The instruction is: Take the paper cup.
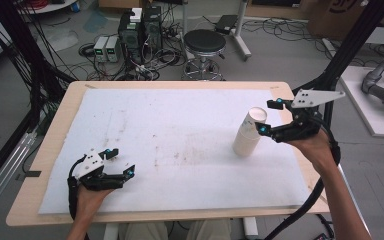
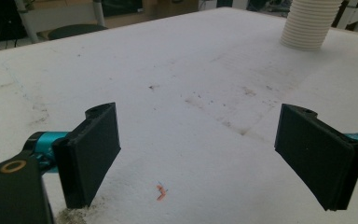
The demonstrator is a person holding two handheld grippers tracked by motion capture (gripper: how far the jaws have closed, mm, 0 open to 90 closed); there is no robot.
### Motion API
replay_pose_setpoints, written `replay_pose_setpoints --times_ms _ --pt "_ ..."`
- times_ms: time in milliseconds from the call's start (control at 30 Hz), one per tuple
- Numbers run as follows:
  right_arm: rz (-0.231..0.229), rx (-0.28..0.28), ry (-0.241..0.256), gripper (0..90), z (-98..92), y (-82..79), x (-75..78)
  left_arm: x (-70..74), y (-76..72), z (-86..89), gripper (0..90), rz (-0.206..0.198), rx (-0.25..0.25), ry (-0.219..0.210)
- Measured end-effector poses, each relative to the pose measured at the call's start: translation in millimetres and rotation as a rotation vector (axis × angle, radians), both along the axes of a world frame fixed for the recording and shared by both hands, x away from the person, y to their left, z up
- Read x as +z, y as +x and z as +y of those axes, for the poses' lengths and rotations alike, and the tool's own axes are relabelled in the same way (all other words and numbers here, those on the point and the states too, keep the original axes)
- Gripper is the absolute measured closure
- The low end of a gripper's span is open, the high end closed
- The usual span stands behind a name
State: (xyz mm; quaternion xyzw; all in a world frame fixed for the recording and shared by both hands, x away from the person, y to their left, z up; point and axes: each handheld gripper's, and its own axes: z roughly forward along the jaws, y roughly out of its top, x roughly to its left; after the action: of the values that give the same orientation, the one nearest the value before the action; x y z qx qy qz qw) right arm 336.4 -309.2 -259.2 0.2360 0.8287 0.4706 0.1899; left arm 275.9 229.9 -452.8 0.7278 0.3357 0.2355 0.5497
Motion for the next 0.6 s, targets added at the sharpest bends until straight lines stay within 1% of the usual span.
replay_pose_setpoints --times_ms 33,67,100,133,167,200,233,267,300,400,433,500,600 --pt "0.021 -0.004 -0.031 16.2 -0.3 8.5 3.6 0.0 0.2 0.0 13.8 0.000 -0.002 0.002" --pt "0.031 0.000 -0.044 16.2 0.0 12.5 5.0 0.1 0.6 0.0 13.8 0.001 -0.003 0.003" --pt "0.031 0.000 -0.044 16.2 0.0 12.5 5.0 0.1 0.6 0.0 13.8 0.001 -0.003 0.003" --pt "0.060 0.006 -0.072 16.3 0.9 19.3 7.4 0.1 0.7 0.1 13.8 0.003 -0.005 0.005" --pt "0.066 0.012 -0.088 16.4 1.5 23.0 8.2 0.1 0.8 0.1 13.8 0.004 -0.005 0.005" --pt "0.066 0.012 -0.088 16.4 1.5 23.0 8.2 0.1 0.8 0.1 13.8 0.004 -0.005 0.005" --pt "0.078 0.013 -0.109 16.5 2.4 26.0 9.0 0.1 0.9 0.1 13.8 0.004 -0.006 0.005" --pt "0.107 0.020 -0.150 16.7 4.8 32.1 10.0 0.1 1.0 -0.1 13.8 0.006 -0.005 0.004" --pt "0.108 0.022 -0.159 16.7 5.2 34.8 10.1 0.2 1.0 -0.2 13.8 0.007 -0.005 0.007" --pt "0.135 0.021 -0.176 16.7 6.4 42.2 9.0 0.1 0.8 -0.8 13.8 0.009 -0.004 0.006" --pt "0.143 0.024 -0.189 16.7 6.3 45.2 7.7 0.1 0.8 -0.8 13.8 0.009 -0.004 0.006" --pt "0.165 0.023 -0.215 16.7 6.6 50.6 4.3 0.1 0.9 -1.3 13.8 0.005 -0.003 0.012" --pt "0.210 0.022 -0.252 16.7 6.3 58.4 -1.5 0.2 0.8 -1.4 13.8 0.006 -0.004 0.017"
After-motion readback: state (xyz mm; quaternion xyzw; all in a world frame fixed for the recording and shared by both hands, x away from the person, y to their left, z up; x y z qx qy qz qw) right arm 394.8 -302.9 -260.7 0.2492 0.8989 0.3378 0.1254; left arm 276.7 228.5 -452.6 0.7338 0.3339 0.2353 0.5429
